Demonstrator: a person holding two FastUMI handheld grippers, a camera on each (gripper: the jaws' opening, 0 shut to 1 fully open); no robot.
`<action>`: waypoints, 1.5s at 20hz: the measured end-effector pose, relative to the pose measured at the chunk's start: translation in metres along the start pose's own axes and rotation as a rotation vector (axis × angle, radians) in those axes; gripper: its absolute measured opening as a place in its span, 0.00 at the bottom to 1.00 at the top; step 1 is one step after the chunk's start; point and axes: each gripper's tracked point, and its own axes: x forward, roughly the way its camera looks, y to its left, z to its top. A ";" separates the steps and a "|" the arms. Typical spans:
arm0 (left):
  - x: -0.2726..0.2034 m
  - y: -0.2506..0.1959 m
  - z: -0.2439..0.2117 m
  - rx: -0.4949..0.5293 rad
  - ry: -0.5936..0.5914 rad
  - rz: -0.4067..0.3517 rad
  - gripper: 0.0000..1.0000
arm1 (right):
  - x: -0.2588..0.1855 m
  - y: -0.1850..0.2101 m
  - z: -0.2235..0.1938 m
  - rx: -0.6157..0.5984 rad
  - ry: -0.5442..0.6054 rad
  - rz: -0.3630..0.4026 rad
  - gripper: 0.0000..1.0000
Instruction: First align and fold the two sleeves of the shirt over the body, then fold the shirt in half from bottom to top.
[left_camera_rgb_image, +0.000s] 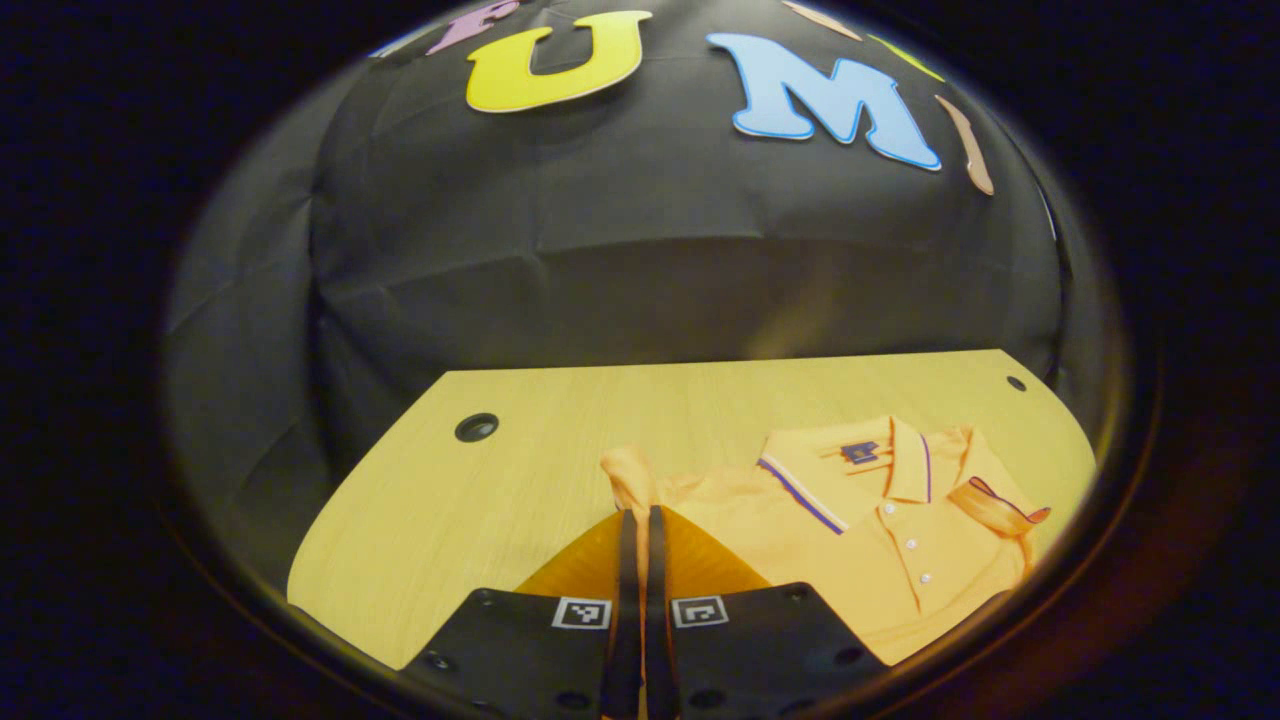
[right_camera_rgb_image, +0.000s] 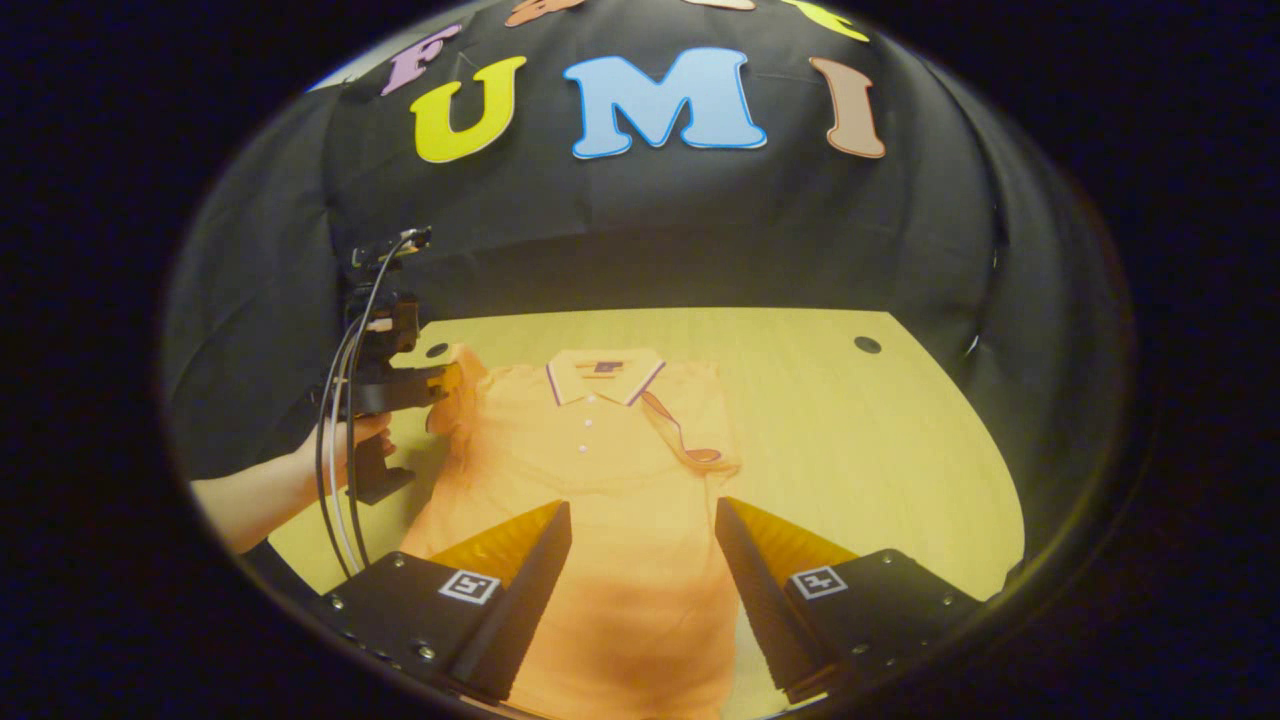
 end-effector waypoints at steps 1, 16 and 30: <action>0.001 -0.008 -0.002 0.007 0.006 -0.012 0.08 | -0.001 0.000 -0.001 0.003 0.000 -0.001 0.90; 0.001 -0.078 -0.028 0.054 0.097 -0.175 0.20 | 0.004 0.006 -0.023 0.099 0.002 -0.063 0.90; -0.136 -0.069 -0.063 -0.035 0.087 -0.188 0.95 | -0.033 -0.004 -0.069 0.016 0.004 -0.027 0.96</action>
